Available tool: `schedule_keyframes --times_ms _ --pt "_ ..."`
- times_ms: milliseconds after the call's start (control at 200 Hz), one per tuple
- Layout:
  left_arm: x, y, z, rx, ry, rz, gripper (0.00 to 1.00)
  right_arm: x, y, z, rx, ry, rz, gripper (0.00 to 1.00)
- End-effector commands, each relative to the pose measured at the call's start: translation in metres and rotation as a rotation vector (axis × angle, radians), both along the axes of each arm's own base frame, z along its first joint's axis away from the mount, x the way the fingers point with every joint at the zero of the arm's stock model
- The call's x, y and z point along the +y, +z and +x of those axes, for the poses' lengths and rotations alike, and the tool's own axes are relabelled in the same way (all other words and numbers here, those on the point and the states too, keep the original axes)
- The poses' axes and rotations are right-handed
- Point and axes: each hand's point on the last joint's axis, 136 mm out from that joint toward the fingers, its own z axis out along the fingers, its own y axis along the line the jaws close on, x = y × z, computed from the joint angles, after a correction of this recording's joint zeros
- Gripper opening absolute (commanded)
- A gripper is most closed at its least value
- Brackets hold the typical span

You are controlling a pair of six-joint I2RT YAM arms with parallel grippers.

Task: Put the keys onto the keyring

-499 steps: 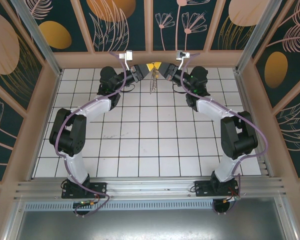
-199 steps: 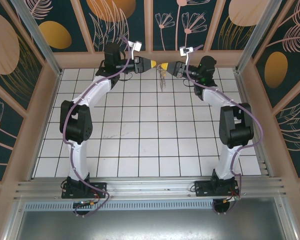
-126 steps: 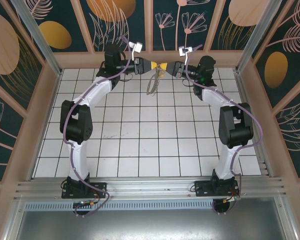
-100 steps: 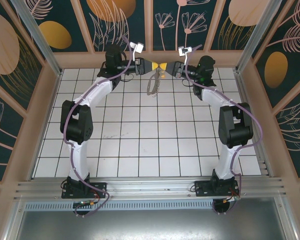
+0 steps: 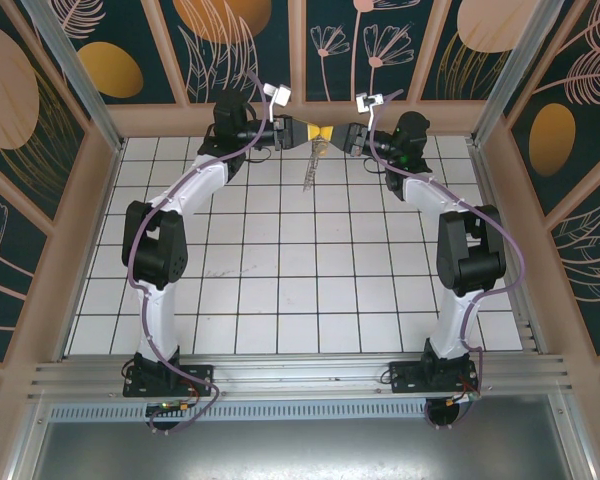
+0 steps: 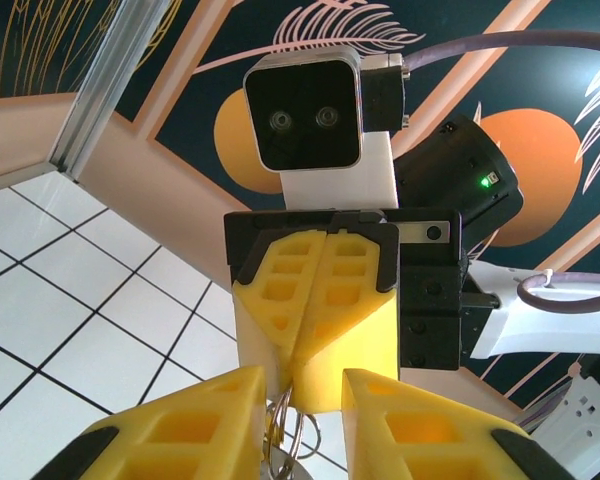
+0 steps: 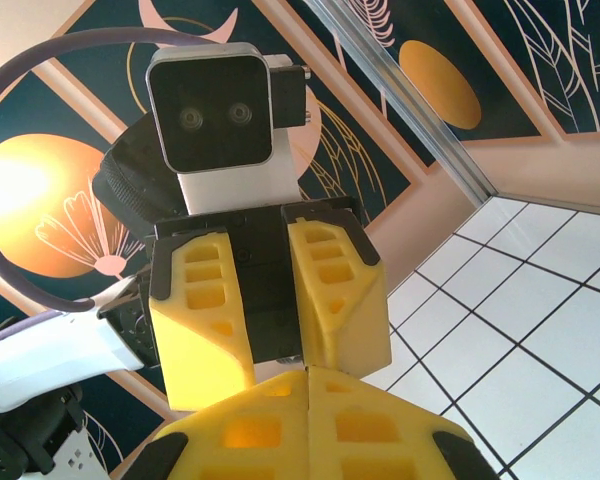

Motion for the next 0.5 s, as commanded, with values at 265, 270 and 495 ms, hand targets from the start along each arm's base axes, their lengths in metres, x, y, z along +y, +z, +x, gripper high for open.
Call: schedule_keyframes --times_ms 265,270,495 --pt "-0.0003 0.0004 -0.0128 -0.032 -0.05 -0.009 0.24 0.0026 0.0192 -0.0011 -0.086 0.008 0.015 0.0" --pt "-0.0003 0.0003 -0.0128 -0.032 -0.05 -0.009 0.24 0.0026 0.0189 -0.0011 -0.085 0.008 0.015 0.0" --pt "-0.0016 0.0027 -0.0131 -0.039 -0.051 -0.015 0.09 0.0026 0.0187 -0.0016 -0.087 0.007 0.015 0.0"
